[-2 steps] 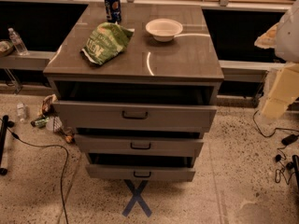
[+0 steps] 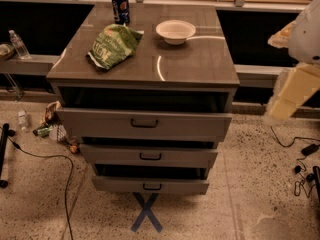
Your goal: Place green jalapeno chip bag into paper bowl
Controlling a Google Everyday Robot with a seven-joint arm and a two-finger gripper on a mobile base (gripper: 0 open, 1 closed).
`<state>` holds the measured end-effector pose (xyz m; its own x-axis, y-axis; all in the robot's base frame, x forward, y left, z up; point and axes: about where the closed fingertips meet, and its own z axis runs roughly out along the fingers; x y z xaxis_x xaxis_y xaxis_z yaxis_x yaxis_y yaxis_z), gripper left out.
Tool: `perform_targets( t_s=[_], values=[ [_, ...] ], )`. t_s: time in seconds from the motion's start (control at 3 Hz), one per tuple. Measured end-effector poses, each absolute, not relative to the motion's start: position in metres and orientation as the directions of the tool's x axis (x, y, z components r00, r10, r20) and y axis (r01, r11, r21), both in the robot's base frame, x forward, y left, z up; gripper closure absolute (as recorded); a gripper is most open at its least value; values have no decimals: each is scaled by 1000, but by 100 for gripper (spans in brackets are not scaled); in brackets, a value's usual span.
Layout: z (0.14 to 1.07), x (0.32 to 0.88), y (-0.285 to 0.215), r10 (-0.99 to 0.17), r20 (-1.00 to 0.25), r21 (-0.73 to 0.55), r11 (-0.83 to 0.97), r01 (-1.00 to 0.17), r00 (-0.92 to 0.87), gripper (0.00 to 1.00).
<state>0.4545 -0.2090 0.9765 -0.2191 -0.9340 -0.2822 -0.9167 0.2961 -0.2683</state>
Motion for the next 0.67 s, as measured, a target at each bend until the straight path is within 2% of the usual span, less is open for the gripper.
perform_targets(
  t_s=[0.33, 0.67],
  values=[
    [971, 506, -183, -827, -512, -246, 399, -883, -231, 0],
    [966, 561, -153, -650, -721, -169, 501, -849, -240, 0]
  ],
)
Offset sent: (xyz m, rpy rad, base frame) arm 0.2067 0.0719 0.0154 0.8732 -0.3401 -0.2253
